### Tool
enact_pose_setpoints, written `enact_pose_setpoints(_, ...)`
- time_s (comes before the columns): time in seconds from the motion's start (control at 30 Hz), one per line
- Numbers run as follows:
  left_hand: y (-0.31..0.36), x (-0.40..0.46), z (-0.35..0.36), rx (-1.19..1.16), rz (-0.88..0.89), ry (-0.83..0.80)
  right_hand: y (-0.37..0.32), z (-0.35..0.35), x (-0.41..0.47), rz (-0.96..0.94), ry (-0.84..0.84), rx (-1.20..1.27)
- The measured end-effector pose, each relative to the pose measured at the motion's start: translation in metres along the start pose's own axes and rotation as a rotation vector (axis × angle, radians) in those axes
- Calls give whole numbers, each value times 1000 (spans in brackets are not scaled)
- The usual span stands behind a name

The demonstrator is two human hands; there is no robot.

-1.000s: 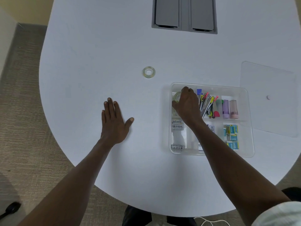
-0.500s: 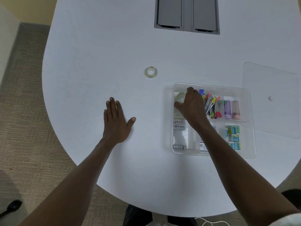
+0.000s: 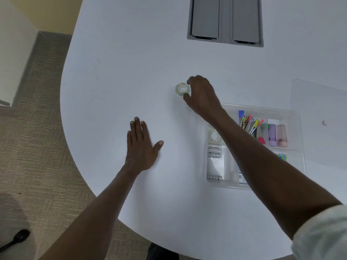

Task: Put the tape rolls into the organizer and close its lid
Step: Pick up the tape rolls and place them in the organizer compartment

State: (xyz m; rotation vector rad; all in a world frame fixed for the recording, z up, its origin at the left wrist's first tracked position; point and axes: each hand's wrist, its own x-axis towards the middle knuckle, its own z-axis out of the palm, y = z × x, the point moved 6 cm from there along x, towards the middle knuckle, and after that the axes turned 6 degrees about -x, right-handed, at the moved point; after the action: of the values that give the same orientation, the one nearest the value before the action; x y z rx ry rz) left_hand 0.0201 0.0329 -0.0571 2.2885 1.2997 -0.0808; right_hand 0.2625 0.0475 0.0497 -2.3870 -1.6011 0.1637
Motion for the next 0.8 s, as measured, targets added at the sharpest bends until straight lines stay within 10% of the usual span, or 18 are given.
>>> enact_pose_setpoints(0.37,0,0,0,-8,11,8,-12,57,30,-137,-252,-252)
enact_pose_setpoints(0.8,-1,-1,1,-2,13,-2,36,-72,-46,252,110,177)
